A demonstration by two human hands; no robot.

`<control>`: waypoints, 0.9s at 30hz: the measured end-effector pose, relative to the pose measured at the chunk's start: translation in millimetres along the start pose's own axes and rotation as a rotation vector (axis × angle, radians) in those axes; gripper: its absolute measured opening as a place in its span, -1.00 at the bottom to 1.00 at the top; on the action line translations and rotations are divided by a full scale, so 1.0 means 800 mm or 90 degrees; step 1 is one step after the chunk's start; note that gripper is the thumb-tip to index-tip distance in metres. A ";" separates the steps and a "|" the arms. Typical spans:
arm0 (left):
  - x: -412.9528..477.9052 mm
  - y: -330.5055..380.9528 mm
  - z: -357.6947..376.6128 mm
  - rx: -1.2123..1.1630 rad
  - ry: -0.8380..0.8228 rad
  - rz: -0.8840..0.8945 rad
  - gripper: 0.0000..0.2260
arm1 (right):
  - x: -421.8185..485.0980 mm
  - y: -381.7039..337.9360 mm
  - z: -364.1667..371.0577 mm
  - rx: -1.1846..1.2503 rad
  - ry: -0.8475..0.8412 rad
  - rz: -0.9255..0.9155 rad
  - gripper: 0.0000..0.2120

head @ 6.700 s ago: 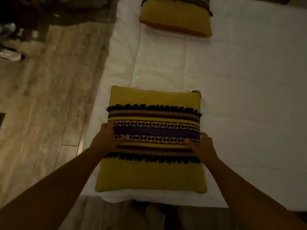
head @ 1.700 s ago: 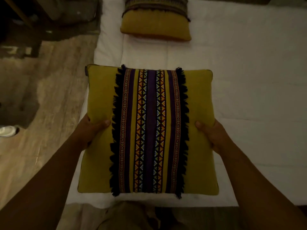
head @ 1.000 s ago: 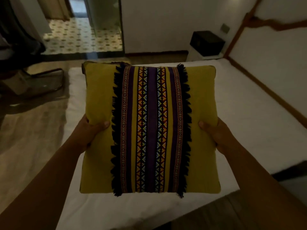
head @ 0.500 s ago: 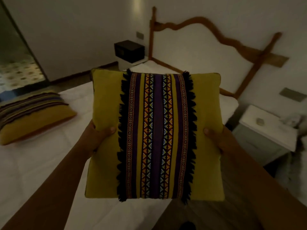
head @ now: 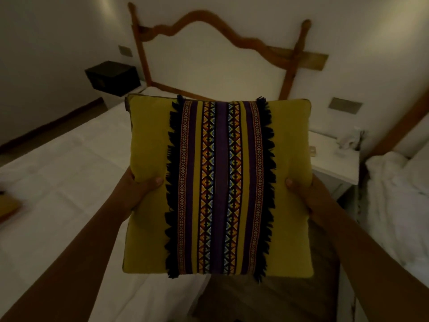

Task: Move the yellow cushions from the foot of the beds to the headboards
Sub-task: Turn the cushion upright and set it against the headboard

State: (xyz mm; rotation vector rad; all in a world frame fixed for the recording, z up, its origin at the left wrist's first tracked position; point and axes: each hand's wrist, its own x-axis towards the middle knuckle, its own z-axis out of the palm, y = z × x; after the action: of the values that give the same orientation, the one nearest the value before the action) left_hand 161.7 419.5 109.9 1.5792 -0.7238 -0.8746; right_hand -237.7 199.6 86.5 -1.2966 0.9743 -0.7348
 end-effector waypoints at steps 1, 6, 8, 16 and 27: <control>0.011 0.003 0.015 0.002 -0.007 0.000 -0.24 | 0.008 -0.001 -0.013 0.003 0.008 0.005 -0.33; 0.070 0.008 0.062 0.019 -0.038 -0.018 -0.24 | 0.052 0.004 -0.059 0.019 0.018 0.022 -0.31; 0.098 0.008 0.076 0.019 -0.044 -0.029 -0.22 | 0.074 0.008 -0.071 0.027 0.009 0.031 -0.33; 0.249 -0.008 0.128 -0.007 -0.087 -0.063 -0.33 | 0.204 0.016 -0.098 0.064 0.021 0.078 -0.35; 0.457 0.004 0.182 -0.010 -0.130 -0.103 -0.44 | 0.384 -0.008 -0.128 0.056 0.076 0.137 -0.30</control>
State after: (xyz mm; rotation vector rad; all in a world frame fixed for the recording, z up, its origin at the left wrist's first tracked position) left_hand 234.5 38.5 44.1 1.5645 -0.7383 -1.1707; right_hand -196.4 -118.6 40.4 -1.0616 1.1453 -0.6868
